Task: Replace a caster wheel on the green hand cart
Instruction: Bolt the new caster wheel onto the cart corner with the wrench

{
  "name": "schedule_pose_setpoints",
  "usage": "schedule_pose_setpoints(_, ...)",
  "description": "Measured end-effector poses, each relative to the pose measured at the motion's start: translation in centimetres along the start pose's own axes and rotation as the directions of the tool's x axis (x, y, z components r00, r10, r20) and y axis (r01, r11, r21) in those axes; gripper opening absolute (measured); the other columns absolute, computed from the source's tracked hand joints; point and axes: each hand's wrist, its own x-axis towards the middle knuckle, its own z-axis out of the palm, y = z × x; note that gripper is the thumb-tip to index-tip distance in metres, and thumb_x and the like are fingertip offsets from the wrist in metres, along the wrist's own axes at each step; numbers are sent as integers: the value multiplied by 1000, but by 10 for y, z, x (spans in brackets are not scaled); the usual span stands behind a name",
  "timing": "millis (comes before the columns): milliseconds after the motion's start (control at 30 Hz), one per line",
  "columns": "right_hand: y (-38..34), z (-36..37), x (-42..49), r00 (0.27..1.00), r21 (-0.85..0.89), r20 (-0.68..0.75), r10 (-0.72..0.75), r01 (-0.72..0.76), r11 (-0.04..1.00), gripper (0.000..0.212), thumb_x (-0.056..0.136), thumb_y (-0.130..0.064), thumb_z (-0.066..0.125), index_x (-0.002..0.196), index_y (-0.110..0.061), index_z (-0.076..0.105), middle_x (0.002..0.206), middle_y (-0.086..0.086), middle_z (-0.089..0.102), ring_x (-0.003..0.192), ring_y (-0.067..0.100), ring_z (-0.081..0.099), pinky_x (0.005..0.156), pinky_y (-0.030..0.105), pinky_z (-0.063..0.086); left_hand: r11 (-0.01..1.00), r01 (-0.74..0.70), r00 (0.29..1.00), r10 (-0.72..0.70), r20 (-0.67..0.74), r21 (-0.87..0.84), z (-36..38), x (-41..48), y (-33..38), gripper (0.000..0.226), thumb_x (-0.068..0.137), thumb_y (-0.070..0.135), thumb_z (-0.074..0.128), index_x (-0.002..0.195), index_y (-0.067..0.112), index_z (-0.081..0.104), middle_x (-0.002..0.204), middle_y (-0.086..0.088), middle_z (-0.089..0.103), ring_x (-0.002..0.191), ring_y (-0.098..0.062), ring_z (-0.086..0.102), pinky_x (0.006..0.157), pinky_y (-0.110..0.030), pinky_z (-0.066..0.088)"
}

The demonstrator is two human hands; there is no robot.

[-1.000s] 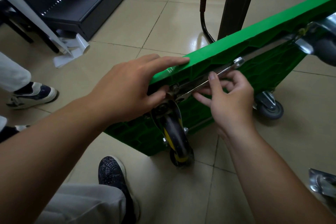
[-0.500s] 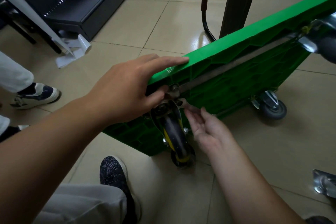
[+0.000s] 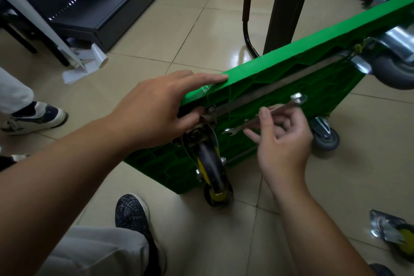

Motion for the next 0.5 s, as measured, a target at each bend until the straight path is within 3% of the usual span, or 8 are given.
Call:
schedule_pose_setpoints(133,-20,13,-11,912,-234,207,-353,396,888,10,99,-18,68,103,-12,62,94,2,68,88,12,71,72,17,58,1000,-3,1000,3,5,1,-2,0,0,67,91,36,59,152,55,37,120,9,65,100,-20,64,78,-46,55)
schedule_pose_setpoints(233,-27,18,-12,830,-341,300,-470,554,760,13,99,-16,67,106,-5,63,95,1,65,85,8,64,77,5,45,1000,-2,1000,2,3,-2,-2,0,0,67,91,36,59,152,55,37,124,8,65,103,-20,65,80,-47,55)
schedule_pose_setpoints(367,-31,22,-8,812,-338,319,-489,579,742,14,100,-15,67,108,-5,63,96,1,66,87,9,65,78,10,49,1000,5,1000,-5,2,-9,-1,0,0,68,93,33,63,151,56,37,125,9,65,106,-21,66,83,-47,55)
schedule_pose_setpoints(500,-28,25,-3,898,-283,240,-370,429,858,13,100,-21,66,109,-12,62,97,1,69,91,14,70,73,32,63,1000,11,1000,-12,13,8,-1,1,0,68,93,34,61,151,56,35,122,9,65,104,-20,65,81,-46,55)
